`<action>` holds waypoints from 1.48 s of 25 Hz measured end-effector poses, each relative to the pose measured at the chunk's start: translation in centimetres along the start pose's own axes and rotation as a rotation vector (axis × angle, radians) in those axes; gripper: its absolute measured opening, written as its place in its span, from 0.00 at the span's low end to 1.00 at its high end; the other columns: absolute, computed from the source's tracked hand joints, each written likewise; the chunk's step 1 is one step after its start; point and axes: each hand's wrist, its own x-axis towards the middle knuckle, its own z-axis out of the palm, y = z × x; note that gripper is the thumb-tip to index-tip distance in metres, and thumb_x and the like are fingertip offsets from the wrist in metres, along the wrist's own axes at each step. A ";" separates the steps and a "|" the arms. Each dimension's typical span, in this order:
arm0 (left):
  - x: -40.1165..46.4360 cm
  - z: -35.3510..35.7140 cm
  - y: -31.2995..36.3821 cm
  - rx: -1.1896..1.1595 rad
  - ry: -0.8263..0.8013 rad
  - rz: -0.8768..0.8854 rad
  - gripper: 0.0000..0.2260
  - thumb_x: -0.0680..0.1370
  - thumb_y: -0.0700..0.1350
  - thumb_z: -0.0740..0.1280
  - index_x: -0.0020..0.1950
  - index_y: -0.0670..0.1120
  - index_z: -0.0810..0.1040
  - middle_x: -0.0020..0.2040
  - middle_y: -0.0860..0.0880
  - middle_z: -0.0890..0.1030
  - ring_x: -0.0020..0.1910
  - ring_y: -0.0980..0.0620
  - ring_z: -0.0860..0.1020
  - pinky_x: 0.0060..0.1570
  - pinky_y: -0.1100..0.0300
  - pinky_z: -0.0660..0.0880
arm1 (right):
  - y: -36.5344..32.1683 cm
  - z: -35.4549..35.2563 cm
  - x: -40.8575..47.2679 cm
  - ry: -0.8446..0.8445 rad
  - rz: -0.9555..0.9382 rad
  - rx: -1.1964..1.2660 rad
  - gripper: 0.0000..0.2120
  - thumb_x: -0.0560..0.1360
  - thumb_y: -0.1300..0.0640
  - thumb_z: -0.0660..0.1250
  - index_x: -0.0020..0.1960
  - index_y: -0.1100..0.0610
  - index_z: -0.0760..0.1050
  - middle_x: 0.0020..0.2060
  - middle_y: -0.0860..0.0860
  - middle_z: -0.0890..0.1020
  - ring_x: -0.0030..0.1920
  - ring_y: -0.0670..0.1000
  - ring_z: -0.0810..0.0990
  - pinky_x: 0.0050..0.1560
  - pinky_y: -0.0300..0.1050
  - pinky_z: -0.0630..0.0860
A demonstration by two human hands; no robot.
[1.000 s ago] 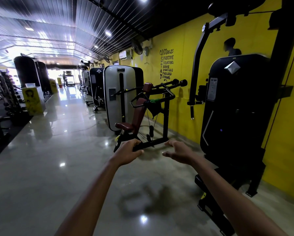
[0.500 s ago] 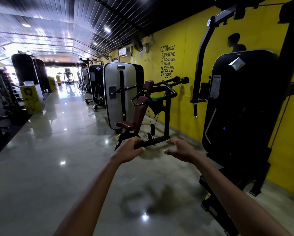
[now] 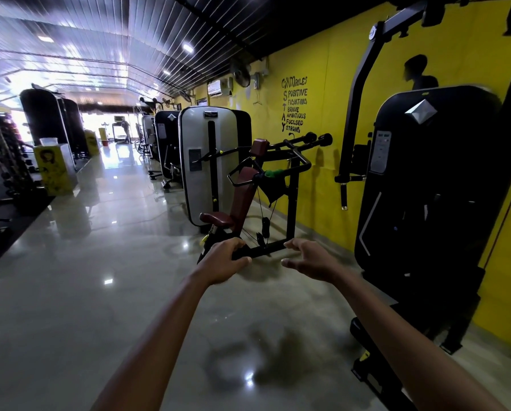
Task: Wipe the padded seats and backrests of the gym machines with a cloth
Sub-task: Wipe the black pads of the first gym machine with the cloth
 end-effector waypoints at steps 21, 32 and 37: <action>23.1 2.3 -8.7 -0.006 0.013 -0.019 0.23 0.77 0.46 0.68 0.70 0.42 0.69 0.67 0.44 0.74 0.66 0.49 0.72 0.58 0.62 0.67 | 8.6 0.0 23.2 -0.002 0.025 0.040 0.24 0.76 0.57 0.68 0.69 0.61 0.67 0.68 0.58 0.71 0.69 0.54 0.69 0.65 0.45 0.68; 36.7 0.0 -17.7 0.020 -0.037 0.031 0.22 0.77 0.45 0.68 0.69 0.41 0.70 0.67 0.45 0.74 0.66 0.50 0.72 0.60 0.62 0.67 | 9.9 2.9 38.9 0.039 0.096 0.026 0.25 0.75 0.56 0.68 0.70 0.60 0.67 0.69 0.56 0.71 0.69 0.53 0.69 0.65 0.44 0.67; 43.8 0.5 -21.5 0.022 -0.063 0.033 0.22 0.77 0.46 0.68 0.69 0.42 0.70 0.66 0.45 0.75 0.64 0.50 0.73 0.60 0.59 0.69 | 12.2 3.8 46.6 0.049 0.094 0.027 0.25 0.75 0.56 0.69 0.69 0.61 0.68 0.68 0.56 0.72 0.68 0.53 0.70 0.62 0.42 0.67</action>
